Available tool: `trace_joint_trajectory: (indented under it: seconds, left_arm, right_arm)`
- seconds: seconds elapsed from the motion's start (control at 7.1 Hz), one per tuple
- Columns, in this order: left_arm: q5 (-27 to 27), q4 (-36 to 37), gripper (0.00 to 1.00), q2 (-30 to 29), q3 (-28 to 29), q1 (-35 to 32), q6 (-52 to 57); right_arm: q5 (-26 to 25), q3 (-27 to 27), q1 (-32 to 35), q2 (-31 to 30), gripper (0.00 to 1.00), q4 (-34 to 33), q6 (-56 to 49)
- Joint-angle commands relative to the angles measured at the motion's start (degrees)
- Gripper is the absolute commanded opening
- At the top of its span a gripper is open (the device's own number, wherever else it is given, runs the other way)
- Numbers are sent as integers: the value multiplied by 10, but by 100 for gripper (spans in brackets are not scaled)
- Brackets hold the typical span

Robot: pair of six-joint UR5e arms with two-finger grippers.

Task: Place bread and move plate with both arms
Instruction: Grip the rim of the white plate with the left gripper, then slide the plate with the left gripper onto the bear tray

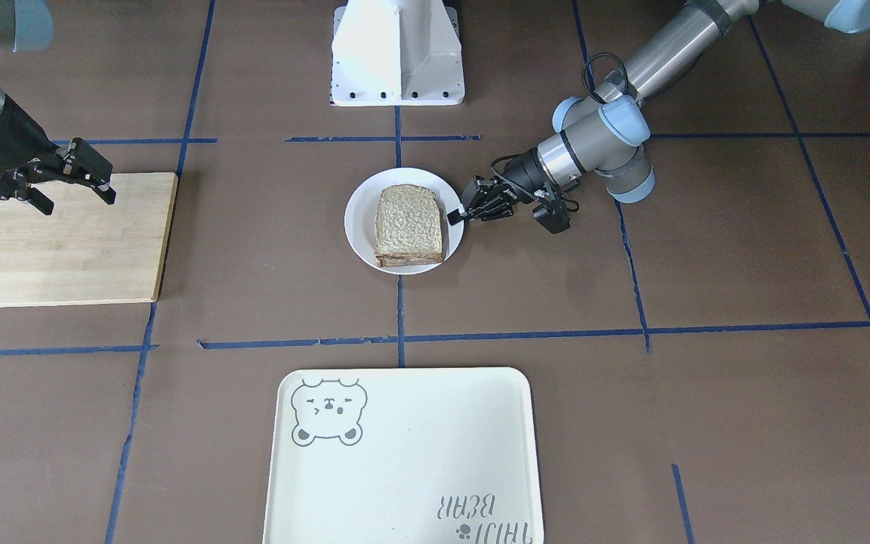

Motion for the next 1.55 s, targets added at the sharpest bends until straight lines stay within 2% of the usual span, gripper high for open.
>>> trace_joint_trajectory:
  seconds: [0.0, 0.56, 0.99, 1.13, 1.41]
  left_arm:
    - [2, -23, 5, 1, -3, 0, -1]
    - [30, -51, 0, -1, -7, -3, -9]
    - [40, -46, 0, -25, 1, -65, -77]
    - [39, -43, 0, -62, 40, -92, -92]
    - [35, -43, 0, -147, 157, -138, -98]
  right_arm:
    - [0, 3, 2, -1, 99, 0, 0]
    - [24, 6, 21, -4, 100, 0, 0]
    - [24, 5, 21, -5, 100, 0, 0]
    - [25, 6, 21, -5, 100, 0, 0]
    - [24, 11, 27, -15, 100, 0, -1]
